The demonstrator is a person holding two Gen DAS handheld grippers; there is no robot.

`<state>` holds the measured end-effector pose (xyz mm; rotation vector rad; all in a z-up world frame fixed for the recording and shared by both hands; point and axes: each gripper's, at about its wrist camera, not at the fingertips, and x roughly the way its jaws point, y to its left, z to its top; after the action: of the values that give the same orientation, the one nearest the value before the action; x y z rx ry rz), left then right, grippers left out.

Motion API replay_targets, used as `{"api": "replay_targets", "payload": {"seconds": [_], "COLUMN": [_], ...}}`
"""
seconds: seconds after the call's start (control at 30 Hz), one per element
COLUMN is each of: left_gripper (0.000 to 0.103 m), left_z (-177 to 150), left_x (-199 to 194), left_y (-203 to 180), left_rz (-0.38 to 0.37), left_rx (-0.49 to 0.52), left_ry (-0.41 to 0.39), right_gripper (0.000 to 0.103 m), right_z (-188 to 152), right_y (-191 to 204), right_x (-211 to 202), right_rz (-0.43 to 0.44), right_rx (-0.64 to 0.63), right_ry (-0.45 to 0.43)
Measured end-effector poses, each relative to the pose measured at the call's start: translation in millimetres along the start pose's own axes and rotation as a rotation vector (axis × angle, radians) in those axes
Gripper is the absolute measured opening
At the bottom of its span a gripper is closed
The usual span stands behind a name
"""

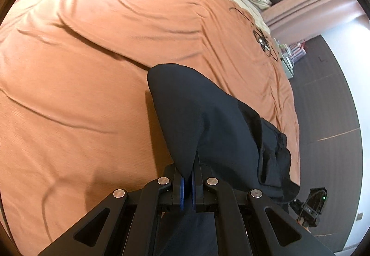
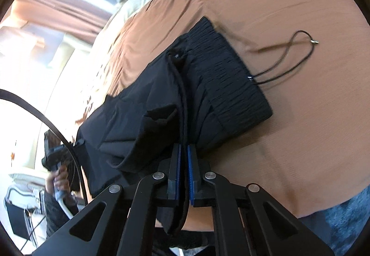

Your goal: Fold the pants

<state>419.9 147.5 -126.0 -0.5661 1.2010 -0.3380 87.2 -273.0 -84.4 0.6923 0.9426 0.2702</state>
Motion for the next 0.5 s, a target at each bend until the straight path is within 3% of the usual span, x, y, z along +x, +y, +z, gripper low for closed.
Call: {"api": "replay_targets", "payload": {"seconds": [0.2,0.33,0.37,0.43,0.47,0.5], "left_gripper": [0.004,0.004,0.008,0.018,0.028,0.032], "left_z": [20.5,17.7,16.3,11.0,8.2,4.4], "left_x": [-5.5,0.2,2.8,6.4,6.6,6.0], "left_y": [23.6,31.6,33.7,36.7,39.1,41.2], "left_rz": [0.011,0.020,0.027,0.028,0.025,0.024], "left_rx": [-0.018,-0.023,-0.026,-0.033,-0.040,-0.046], "left_ry": [-0.019,0.010,0.016,0.028,0.029,0.028], "right_gripper": [0.003,0.004,0.007,0.023,0.040,0.051], "right_z": [7.8,25.4,29.2,40.6,46.0,55.3], "right_y": [7.1,0.7,-2.2,-7.7,-9.8,-13.4], "right_x": [14.3,1.1,-5.4,-19.4,-24.8,-31.8], "right_rz": [-0.040,-0.055,-0.055,-0.063,-0.062,-0.058], "right_rx": [-0.067,-0.089,-0.092,-0.104,-0.107,-0.110], "right_ry": [0.047,0.037,0.025,-0.006,-0.019,-0.039]}}
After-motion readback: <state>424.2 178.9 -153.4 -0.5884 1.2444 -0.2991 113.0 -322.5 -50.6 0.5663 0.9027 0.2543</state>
